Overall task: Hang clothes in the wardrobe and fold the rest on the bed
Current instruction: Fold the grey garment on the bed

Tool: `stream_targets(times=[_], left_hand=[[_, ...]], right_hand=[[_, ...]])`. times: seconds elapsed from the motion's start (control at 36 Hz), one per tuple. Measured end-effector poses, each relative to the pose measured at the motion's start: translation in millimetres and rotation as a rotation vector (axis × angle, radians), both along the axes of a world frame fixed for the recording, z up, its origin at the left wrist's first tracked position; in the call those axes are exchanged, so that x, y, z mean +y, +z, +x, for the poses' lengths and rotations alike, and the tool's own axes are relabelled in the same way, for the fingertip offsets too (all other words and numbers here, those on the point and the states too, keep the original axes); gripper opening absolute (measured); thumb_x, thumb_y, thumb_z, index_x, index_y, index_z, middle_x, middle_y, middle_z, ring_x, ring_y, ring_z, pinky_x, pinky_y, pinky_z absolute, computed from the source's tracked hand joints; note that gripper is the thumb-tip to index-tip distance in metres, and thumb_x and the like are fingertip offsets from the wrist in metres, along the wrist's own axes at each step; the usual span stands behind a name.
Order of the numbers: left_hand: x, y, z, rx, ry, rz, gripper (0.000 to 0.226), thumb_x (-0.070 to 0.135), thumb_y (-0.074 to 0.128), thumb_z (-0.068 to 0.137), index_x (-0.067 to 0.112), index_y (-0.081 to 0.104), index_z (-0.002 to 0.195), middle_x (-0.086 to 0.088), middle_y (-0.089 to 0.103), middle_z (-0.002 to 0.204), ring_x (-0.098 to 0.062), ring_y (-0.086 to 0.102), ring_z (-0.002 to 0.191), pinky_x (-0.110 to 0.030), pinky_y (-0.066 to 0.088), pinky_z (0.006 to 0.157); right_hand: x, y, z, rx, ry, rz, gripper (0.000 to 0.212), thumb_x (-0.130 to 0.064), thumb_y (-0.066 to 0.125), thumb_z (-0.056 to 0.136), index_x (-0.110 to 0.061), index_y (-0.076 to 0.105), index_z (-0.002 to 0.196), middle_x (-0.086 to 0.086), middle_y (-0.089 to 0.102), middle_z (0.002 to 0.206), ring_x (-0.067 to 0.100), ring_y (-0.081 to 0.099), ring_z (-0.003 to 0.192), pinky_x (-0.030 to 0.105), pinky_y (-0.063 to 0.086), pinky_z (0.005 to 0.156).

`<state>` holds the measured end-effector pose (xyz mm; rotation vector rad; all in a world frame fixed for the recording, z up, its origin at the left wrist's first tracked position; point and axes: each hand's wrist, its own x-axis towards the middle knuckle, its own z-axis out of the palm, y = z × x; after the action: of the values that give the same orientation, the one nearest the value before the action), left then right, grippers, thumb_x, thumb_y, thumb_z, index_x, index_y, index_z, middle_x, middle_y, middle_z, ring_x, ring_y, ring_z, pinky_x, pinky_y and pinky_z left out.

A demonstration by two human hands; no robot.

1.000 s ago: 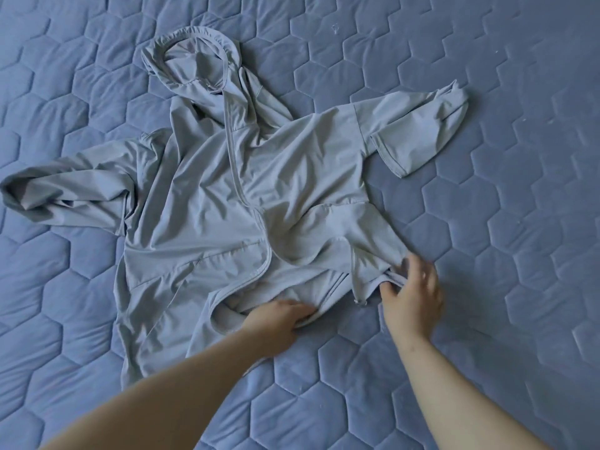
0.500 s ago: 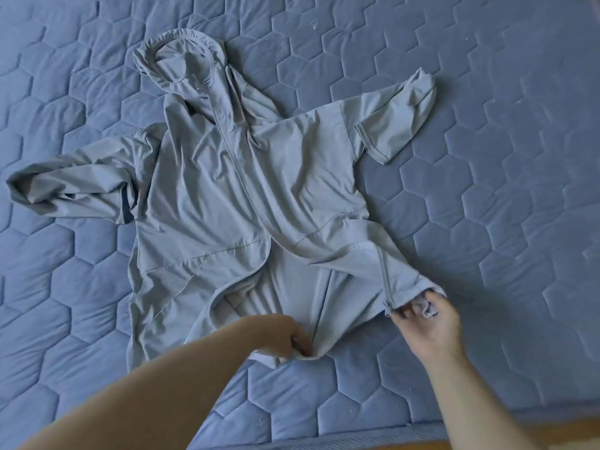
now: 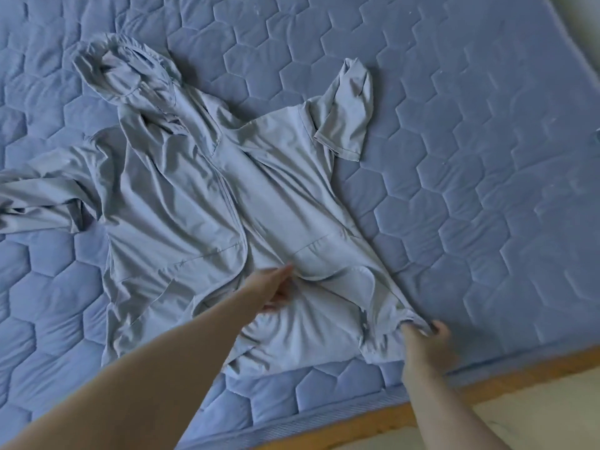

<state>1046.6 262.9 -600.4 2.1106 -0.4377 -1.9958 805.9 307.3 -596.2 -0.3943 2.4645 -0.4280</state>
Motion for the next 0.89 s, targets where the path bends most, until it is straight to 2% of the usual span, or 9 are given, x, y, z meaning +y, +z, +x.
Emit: stream_targets(times=[0.08,0.25,0.39,0.44,0.53,0.64,0.72,0.81,0.89], left_hand=[[-20,-3,3,-0.113,0.268,-0.077,0.036,0.046,0.058,0.088,0.012,0.061,0.077,-0.006,0.066,0.077,-0.022,0.061,0.07,-0.03,0.048,0.067],[-46,-14,10,-0.449,0.231,-0.252,0.026,0.04,0.058,0.077,0.014,0.057,0.077,-0.013,0.069,0.089,-0.03,0.067,0.084,-0.043,0.056,0.082],[-62,-28,19,-0.429,0.268,-0.192,0.034,0.024,0.062,0.078,0.004,0.056,0.105,-0.017,0.065,0.095,-0.032,0.065,0.079,-0.04,0.057,0.073],[-69,-27,20,-0.359,0.333,-0.192,0.031,0.01,0.06,0.078,0.002,0.052,0.107,-0.018,0.062,0.093,-0.028,0.062,0.065,-0.031,0.056,0.053],[-80,-22,22,-0.348,0.419,-0.252,0.033,-0.001,0.054,0.083,0.011,0.04,0.11,-0.014,0.049,0.079,-0.019,0.044,0.053,-0.013,0.034,0.031],[-83,-3,36,-0.496,0.41,-0.43,0.037,0.006,0.043,0.088,0.019,0.045,0.122,0.0,0.049,0.078,-0.017,0.044,0.06,-0.027,0.038,0.057],[-76,6,57,-0.665,0.275,-0.445,0.039,0.0,0.033,0.084,0.018,0.051,0.115,-0.004,0.052,0.09,-0.026,0.05,0.076,-0.03,0.038,0.065],[-71,6,75,-0.663,-0.019,-0.326,0.032,0.003,0.041,0.087,0.014,0.058,0.113,-0.014,0.058,0.11,-0.034,0.056,0.099,-0.033,0.045,0.075],[-68,3,79,-0.58,-0.091,-0.31,0.031,0.012,0.047,0.091,0.015,0.052,0.122,-0.01,0.047,0.124,-0.031,0.053,0.101,-0.033,0.048,0.078]], right_hand=[[2,8,9,0.133,-0.046,-0.084,0.038,-0.008,0.062,0.079,0.0,0.054,0.116,0.027,0.056,0.116,0.043,0.053,0.102,0.044,0.044,0.082],[0,15,36,0.323,0.492,-0.209,0.022,-0.016,0.06,0.076,0.001,0.066,0.089,0.027,0.058,0.089,0.046,0.055,0.087,0.043,0.041,0.073],[-7,-5,38,0.175,0.745,0.127,0.042,-0.021,0.065,0.083,-0.005,0.053,0.12,0.018,0.056,0.12,0.037,0.049,0.113,0.04,0.041,0.083],[-14,-6,37,0.101,0.701,0.075,0.014,-0.005,0.057,0.083,-0.005,0.055,0.096,0.017,0.059,0.103,0.038,0.053,0.099,0.038,0.039,0.07],[-20,3,39,-0.06,0.61,-0.12,0.016,0.01,0.045,0.078,-0.005,0.044,0.071,0.012,0.047,0.069,0.03,0.041,0.07,0.035,0.02,0.055],[-20,32,52,-0.408,0.78,-0.148,0.019,0.009,0.047,0.08,-0.005,0.057,0.073,0.012,0.05,0.065,0.011,0.041,0.064,0.019,0.029,0.053],[-12,40,69,-0.706,1.11,0.277,0.019,-0.012,0.056,0.086,-0.023,0.062,0.072,-0.009,0.054,0.063,-0.005,0.046,0.058,0.008,0.033,0.055],[-3,24,85,-0.777,1.15,0.505,0.013,-0.024,0.06,0.084,-0.033,0.062,0.075,-0.015,0.056,0.076,0.0,0.052,0.074,0.016,0.04,0.067],[-12,12,97,-0.661,1.132,0.413,0.016,-0.03,0.057,0.086,-0.028,0.058,0.071,-0.007,0.061,0.084,0.009,0.056,0.082,0.023,0.04,0.072]])
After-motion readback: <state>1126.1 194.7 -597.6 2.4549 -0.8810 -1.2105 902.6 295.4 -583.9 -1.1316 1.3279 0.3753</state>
